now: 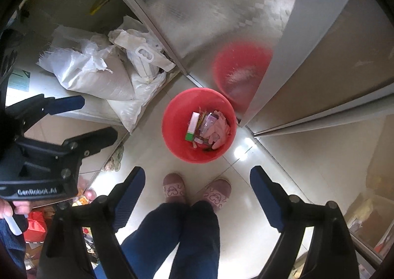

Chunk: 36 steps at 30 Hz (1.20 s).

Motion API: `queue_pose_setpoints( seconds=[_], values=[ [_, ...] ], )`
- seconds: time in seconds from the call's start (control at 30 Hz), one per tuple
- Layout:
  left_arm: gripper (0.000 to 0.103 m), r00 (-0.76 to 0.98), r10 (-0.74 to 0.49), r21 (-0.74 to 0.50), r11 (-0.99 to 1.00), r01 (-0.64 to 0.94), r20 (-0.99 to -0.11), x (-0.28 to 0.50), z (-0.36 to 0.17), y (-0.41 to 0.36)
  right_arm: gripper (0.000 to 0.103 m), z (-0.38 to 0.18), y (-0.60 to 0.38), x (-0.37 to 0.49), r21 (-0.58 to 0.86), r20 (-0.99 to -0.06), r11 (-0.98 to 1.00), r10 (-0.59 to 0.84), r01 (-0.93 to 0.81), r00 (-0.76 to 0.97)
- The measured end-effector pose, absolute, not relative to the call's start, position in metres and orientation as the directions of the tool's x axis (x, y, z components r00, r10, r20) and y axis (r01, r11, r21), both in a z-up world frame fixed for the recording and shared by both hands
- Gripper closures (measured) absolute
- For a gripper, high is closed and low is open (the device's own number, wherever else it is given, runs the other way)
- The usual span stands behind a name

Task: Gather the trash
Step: 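Raise both tools back up over the counter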

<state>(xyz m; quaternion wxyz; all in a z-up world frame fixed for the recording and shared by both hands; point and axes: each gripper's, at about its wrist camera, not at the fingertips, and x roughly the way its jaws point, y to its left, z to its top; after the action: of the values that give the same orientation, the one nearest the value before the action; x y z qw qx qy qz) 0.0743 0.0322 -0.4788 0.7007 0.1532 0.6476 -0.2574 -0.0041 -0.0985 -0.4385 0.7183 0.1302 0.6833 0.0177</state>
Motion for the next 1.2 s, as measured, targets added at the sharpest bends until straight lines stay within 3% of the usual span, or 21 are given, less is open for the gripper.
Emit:
queue_pose_setpoints(
  seconds=[0.3,0.73,1.03,1.2],
  values=[
    [0.015,0.08,-0.208,-0.141,0.853,0.502,-0.975,0.061,-0.412,0.058,0.017,-0.381,-0.086,-0.01,0.214,-0.974,0.962,0.198,0.171,0.106],
    [0.0,0.308,-0.264,-0.077,0.859,0.507,-0.914,0.01,-0.212,0.114,0.016,-0.204,-0.049,-0.049,0.154,-0.949,0.962,0.081,0.224,0.306],
    [0.0,0.508,-0.324,-0.033,0.866,0.5,-0.798,-0.035,-0.094,0.152,0.004,-0.074,-0.017,-0.099,0.04,-0.815,0.972,-0.103,0.233,0.57],
    [0.0,0.578,-0.361,-0.012,0.855,0.519,-0.732,-0.066,-0.045,0.169,0.002,-0.034,0.003,-0.12,0.008,-0.752,0.972,-0.15,0.236,0.642]
  ],
)
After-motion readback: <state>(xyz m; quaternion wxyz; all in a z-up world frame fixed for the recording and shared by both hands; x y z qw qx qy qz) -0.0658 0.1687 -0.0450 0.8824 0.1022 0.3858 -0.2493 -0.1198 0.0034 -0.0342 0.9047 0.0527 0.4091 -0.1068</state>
